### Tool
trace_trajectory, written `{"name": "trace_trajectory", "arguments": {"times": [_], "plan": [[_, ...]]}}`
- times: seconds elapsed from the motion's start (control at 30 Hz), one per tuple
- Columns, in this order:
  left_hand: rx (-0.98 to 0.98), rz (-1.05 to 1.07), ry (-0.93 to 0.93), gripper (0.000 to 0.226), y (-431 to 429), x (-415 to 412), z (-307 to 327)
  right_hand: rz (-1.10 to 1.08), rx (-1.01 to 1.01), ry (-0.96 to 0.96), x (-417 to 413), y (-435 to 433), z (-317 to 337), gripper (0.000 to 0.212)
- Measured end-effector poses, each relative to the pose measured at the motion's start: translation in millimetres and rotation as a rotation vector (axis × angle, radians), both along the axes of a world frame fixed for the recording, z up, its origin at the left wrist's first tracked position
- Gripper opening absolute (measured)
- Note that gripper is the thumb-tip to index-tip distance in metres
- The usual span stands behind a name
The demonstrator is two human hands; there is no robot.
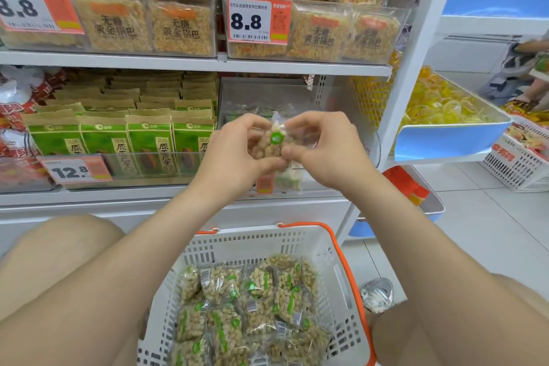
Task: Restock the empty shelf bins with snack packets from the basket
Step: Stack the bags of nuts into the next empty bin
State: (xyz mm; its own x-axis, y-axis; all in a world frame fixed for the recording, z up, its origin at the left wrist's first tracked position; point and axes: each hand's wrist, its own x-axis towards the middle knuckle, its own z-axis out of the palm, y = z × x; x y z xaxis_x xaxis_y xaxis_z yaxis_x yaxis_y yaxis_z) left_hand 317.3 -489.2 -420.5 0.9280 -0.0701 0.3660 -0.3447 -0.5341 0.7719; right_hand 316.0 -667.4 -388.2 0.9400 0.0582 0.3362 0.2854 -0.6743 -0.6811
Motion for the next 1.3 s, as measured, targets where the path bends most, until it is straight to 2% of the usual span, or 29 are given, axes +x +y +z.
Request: {"name": "trace_trajectory", "arguments": {"times": [0.07, 0.17, 0.3, 0.43, 0.67, 0.9, 1.13, 1.3], "plan": [[0.082, 0.051, -0.054, 0.057, 4.2, 2.3, 2.1, -0.058, -0.013, -0.106, 9.3, -8.9, 1.3, 0.029], [0.324, 0.07, -0.065, 0.045, 10.3, 6.5, -4.3, -0.124, -0.072, -0.165, 24.2, -24.3, 2.4, 0.032], [0.671, 0.003, -0.021, 0.044, 8.9, 7.9, -21.1, -0.075, -0.302, -0.042, 45.1, -38.9, -4.4, 0.033], [0.863, -0.026, -0.039, 0.04, 7.3, 9.6, -27.9, 0.026, -0.457, 0.055, 59.3, -33.6, -16.2, 0.035], [0.866, -0.032, -0.04, 0.046, 10.0, 15.4, -28.6, 0.113, -0.511, 0.118, 73.9, -16.1, -33.1, 0.033], [0.839, -0.04, -0.024, 0.034, 14.4, 18.3, -34.7, 0.116, -0.55, 0.19, 82.6, -9.4, -37.0, 0.026], [0.89, -0.027, -0.027, 0.043, 16.2, 17.4, -35.7, 0.222, -0.62, 0.414, 88.0, -21.6, -22.4, 0.023], [0.893, -0.037, -0.042, 0.05, 13.3, 20.4, -37.0, 0.26, -0.764, 0.428, 87.0, -13.3, -25.7, 0.026]]}}
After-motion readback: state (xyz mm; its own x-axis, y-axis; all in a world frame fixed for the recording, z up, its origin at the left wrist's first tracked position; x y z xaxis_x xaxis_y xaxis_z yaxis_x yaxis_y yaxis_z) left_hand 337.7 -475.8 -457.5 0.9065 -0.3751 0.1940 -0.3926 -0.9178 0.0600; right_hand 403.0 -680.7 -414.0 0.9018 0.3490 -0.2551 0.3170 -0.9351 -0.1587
